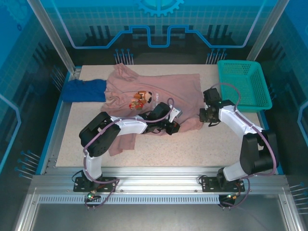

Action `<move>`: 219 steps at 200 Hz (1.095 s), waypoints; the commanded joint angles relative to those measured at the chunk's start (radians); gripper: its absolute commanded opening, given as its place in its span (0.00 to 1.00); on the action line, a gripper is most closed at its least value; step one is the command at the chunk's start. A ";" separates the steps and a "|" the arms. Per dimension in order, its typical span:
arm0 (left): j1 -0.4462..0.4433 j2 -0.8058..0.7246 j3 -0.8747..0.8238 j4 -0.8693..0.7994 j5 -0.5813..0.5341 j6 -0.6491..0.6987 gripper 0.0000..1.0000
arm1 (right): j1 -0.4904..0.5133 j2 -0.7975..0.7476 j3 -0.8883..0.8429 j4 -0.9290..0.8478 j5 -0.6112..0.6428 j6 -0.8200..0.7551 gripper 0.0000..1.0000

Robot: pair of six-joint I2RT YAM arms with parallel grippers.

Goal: Fold the inside-out t-shirt
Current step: Smooth out the T-shirt at the center of the table, then turn over the T-shirt at the center of the table.

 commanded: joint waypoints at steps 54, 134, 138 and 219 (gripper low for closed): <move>0.012 0.004 0.005 -0.028 0.023 -0.028 0.00 | -0.071 -0.050 -0.196 0.138 -0.321 0.065 0.39; 0.013 0.003 0.000 -0.027 0.019 -0.025 0.00 | -0.097 0.052 -0.145 0.193 -0.339 0.034 0.31; 0.013 0.003 0.000 -0.027 0.019 -0.025 0.00 | -0.099 0.052 -0.143 0.194 -0.338 0.033 0.31; 0.016 0.003 -0.001 -0.029 0.019 -0.024 0.00 | -0.102 0.066 -0.134 0.207 -0.345 0.015 0.24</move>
